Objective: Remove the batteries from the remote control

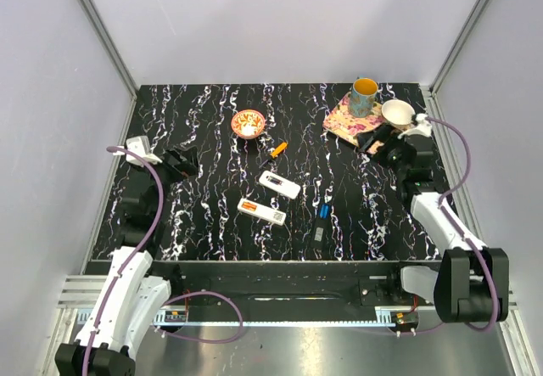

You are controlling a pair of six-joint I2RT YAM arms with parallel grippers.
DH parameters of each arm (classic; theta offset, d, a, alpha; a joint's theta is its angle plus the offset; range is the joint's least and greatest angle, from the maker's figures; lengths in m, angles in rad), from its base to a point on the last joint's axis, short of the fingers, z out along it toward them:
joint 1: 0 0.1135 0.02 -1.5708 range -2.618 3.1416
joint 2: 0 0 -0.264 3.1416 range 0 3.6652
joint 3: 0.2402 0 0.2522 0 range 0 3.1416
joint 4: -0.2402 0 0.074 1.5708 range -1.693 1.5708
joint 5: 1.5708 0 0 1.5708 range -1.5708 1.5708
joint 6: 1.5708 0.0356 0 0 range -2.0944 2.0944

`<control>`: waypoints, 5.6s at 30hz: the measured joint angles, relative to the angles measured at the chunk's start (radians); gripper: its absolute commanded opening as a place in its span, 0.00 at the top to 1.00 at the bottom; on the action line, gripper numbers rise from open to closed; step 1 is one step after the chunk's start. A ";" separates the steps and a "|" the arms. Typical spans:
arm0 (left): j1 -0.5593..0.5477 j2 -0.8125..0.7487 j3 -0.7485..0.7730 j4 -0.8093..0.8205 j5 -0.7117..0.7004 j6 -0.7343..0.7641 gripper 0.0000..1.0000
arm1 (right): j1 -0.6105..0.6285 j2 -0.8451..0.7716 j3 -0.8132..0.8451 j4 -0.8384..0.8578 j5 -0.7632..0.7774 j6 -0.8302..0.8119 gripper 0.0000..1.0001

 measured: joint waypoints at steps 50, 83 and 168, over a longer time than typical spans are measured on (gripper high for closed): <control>-0.431 1.274 0.819 -0.280 0.056 0.507 0.05 | 0.272 0.353 0.399 -0.460 -0.004 -0.180 0.01; -0.478 1.367 0.965 -0.412 -0.025 0.563 1.00 | 0.237 0.242 0.366 -0.487 -0.077 -0.190 0.00; -0.469 0.415 0.164 -0.093 0.329 0.144 0.04 | 0.203 0.442 0.412 -0.697 0.375 -0.234 0.20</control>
